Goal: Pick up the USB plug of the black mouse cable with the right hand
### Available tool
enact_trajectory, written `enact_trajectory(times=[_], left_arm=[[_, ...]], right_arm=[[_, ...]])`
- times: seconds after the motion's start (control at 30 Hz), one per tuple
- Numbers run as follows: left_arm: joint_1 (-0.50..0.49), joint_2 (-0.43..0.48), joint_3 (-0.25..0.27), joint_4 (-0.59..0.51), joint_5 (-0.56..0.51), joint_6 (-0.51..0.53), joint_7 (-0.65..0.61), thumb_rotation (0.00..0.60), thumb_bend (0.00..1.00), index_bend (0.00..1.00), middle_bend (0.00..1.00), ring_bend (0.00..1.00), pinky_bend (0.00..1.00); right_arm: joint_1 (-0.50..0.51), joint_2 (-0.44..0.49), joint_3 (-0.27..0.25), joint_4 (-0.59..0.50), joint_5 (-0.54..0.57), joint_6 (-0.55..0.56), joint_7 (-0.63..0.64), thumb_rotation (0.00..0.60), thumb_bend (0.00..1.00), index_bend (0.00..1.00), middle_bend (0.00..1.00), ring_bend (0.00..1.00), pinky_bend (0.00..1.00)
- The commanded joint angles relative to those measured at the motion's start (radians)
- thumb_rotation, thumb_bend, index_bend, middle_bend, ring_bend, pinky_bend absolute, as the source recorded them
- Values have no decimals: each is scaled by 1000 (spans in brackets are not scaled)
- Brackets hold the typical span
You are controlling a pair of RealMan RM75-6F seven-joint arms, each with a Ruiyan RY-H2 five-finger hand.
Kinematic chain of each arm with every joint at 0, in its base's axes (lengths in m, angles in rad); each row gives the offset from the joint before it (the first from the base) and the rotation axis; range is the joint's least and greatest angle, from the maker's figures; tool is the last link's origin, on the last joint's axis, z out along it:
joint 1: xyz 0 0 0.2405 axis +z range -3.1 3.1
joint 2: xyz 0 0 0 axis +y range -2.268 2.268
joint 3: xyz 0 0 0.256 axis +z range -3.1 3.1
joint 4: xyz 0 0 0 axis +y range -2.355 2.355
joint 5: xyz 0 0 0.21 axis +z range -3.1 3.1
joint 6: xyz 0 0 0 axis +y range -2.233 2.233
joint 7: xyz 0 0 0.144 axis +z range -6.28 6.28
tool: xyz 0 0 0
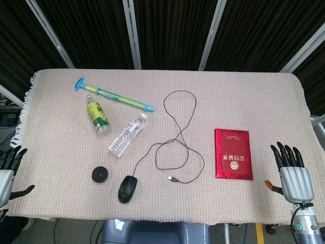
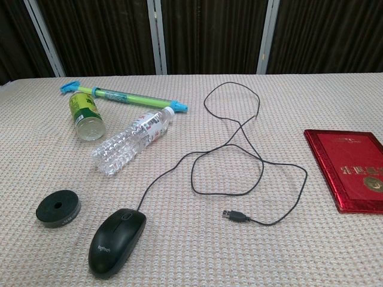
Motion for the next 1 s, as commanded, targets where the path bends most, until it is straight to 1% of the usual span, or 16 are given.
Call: enact_trajectory(times=[0.03,0.63,0.77,0.87,1.0], left_arm=[[0,0,0,1,0,0,0,600,120,42,0,0,0],[-6,-4,1,-1,6,-8,2,600,119,42,0,0,0],[-8,-8,1,-6,13,-6,8,600,119,42,0,0,0],[-9,-10,2,-5,13,-8,16,600,120,42,0,0,0],[-10,-13,-1,-5,5,-9,17,600,119,42,0,0,0]], right_arm=[[-1,-4,2,2,-1,6,-2,600,47,0,0,0,0],[-7,7,4,-11,18,0,8,600,47,0,0,0,0],[-9,18,1,-18,12,-1,41,600,47,8,0,0,0],[-2,25,1,-26,0,-11,79,600,47,38,0,0,0],[35,23,1,-34,-39,-51,130,600,47,136,11,0,0]])
